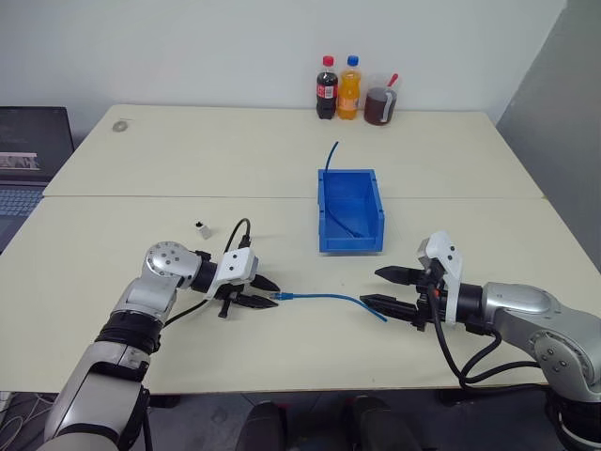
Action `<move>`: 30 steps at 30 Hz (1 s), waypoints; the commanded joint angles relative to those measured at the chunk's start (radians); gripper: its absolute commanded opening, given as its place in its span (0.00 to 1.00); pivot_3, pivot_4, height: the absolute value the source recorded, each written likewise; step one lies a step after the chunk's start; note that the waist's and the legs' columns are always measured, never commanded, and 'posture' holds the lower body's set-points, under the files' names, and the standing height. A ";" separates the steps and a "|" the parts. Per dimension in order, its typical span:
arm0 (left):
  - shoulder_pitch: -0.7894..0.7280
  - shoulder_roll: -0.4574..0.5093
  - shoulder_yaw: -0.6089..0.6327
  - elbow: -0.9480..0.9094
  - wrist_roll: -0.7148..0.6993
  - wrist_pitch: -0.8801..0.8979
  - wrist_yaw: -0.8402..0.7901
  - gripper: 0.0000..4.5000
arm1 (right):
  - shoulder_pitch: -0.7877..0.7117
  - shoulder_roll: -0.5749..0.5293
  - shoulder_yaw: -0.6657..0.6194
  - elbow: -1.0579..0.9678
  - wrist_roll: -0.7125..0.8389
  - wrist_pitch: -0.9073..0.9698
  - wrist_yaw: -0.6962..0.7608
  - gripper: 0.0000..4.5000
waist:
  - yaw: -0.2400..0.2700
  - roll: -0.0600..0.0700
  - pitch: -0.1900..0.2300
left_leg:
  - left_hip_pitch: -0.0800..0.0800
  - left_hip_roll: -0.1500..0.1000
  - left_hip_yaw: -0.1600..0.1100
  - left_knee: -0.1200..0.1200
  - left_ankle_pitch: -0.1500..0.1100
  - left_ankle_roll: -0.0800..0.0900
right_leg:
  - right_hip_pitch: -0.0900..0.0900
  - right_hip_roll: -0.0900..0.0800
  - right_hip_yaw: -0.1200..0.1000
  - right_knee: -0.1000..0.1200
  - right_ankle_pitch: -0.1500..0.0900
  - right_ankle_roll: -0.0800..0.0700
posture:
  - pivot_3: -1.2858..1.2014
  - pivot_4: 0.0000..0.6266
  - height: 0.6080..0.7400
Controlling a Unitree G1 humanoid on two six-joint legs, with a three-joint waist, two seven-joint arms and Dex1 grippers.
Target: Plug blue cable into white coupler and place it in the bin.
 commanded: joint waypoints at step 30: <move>0.135 -0.126 0.301 -0.927 -0.735 1.323 0.537 0.05 | -0.097 0.147 -0.150 0.129 0.737 0.162 -0.355 0.80 | -0.002 -0.001 0.000 | -0.016 0.000 -0.003 0.005 0.000 0.000 | -0.014 0.000 0.002 0.003 0.001 0.002 | 0.52 0.24 1.00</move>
